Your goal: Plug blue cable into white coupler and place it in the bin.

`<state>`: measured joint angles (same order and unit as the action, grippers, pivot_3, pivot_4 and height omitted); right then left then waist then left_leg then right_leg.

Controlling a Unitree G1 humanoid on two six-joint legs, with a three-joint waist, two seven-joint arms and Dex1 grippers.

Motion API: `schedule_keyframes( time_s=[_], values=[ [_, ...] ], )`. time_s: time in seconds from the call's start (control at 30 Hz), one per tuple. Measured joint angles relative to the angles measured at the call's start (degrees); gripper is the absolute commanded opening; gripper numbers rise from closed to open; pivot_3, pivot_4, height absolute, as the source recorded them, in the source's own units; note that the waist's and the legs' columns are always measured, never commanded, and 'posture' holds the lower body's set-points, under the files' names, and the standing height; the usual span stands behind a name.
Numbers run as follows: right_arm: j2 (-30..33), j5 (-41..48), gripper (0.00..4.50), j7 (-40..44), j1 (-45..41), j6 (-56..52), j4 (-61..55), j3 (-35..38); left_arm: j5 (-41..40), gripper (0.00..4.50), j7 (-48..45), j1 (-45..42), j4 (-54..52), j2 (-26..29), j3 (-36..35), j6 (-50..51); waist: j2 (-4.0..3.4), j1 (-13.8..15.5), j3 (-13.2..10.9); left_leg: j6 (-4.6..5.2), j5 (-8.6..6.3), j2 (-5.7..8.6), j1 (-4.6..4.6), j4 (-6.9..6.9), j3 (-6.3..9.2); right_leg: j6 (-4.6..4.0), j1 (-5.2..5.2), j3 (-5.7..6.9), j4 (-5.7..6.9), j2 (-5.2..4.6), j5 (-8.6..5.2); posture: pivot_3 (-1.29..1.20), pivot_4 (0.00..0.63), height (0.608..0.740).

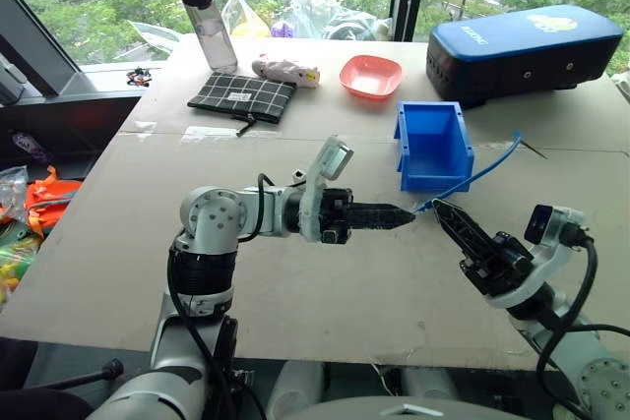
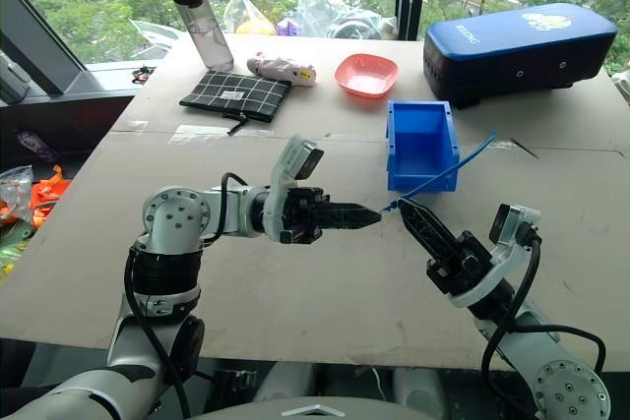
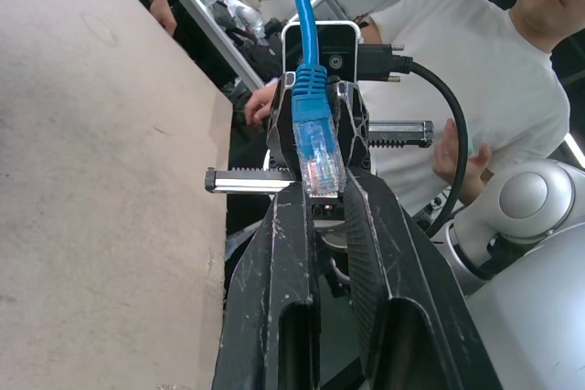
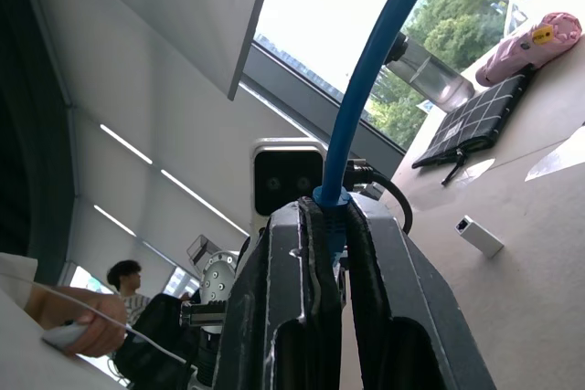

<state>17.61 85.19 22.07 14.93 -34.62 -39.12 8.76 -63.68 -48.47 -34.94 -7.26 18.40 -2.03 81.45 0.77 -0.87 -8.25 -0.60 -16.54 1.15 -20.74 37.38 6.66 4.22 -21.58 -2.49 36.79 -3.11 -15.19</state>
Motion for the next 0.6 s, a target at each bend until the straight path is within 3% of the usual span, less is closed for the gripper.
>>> schedule_keyframes(
  time_s=[0.17,0.37,0.5,0.6],
  values=[
    [0.5,0.74,0.07,0.01,0.35,0.14,0.0,0.0,-0.24,0.0,0.3,0.06,-0.12,0.04,0.27,-0.19,0.0,-0.03,0.0,0.0,0.0,0.0,0.0,-0.01,-0.01,0.0,0.0,0.0,0.0,0.0,0.0,0.0,0.15,0.736],
    [0.53,1.16,0.0,-0.03,0.16,0.4,0.01,0.0,-0.31,2.5,1.56,0.69,-1.29,1.41,-0.16,-1.5,0.0,-0.03,0.0,0.0,0.0,0.0,0.0,-0.03,0.0,0.0,-0.01,-0.01,0.0,0.0,0.0,0.0,0.15,0.736],
    [0.52,2.49,0.0,-0.04,0.0,1.38,0.33,0.6,0.37,4.33,2.91,6.08,-6.76,8.81,-3.44,-3.38,-0.03,-0.75,-0.02,0.0,0.0,-0.05,0.04,-0.21,0.02,-0.01,-0.14,-0.09,0.0,0.02,0.0,0.0,0.15,0.736],
    [0.6,3.01,0.0,0.0,0.18,2.37,1.24,1.64,6.62,4.42,3.56,15.53,-13.03,15.66,-4.31,-10.17,-0.07,-1.09,-0.04,-0.01,0.0,-0.07,0.09,-0.31,0.01,-0.02,-0.14,-0.19,-0.07,0.01,0.0,0.0,0.15,0.736]
  ],
)
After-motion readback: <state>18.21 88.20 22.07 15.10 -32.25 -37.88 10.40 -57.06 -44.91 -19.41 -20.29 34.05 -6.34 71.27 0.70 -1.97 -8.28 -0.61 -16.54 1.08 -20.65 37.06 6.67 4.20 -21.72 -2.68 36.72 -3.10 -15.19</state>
